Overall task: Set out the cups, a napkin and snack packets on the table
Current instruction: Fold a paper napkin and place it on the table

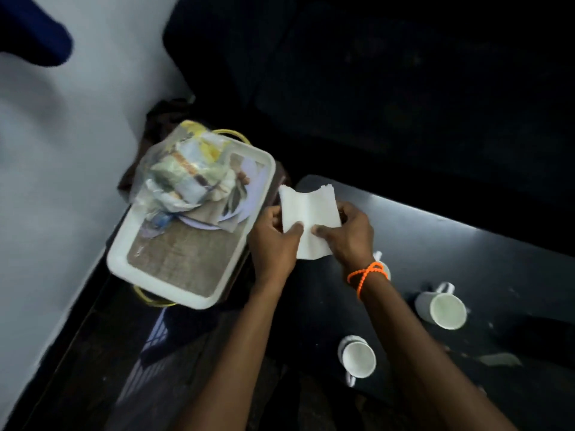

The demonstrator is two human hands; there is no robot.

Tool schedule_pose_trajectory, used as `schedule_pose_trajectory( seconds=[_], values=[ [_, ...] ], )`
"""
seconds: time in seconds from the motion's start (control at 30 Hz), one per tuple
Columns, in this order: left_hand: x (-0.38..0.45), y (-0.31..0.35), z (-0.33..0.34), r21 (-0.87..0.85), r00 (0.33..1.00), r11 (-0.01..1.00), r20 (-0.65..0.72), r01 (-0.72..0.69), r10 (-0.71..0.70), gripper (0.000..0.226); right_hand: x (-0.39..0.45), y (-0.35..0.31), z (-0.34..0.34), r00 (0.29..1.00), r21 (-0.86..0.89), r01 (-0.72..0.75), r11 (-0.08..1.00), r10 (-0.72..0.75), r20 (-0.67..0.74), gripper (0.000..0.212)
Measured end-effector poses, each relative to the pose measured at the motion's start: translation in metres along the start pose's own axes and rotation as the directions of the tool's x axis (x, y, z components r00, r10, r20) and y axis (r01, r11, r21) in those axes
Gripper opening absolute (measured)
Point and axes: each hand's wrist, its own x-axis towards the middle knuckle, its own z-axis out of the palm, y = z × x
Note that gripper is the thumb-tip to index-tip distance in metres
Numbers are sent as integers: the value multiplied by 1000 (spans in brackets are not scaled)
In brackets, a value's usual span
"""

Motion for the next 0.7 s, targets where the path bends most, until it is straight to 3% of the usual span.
schedule_pose_trajectory(
  seconds=[0.13, 0.3, 0.47, 0.7],
  values=[
    [-49, 35, 84, 31, 971, 995, 226, -92, 83, 33, -17, 19, -75, 960, 51, -15, 999, 28, -279, 33],
    [-122, 60, 180, 25, 887, 996, 456, -89, 68, 28, -44, 56, -169, 824, 138, -25, 990, 99, -558, 28],
    [-198, 63, 252, 59, 750, 998, 661, -34, -14, 26, -78, 104, -258, 712, 147, -102, 984, 175, -680, 27],
    [-272, 60, 314, 154, 592, 985, 802, -81, -76, 20, -121, 159, -339, 629, 118, -218, 969, 232, -742, 29]
  ],
)
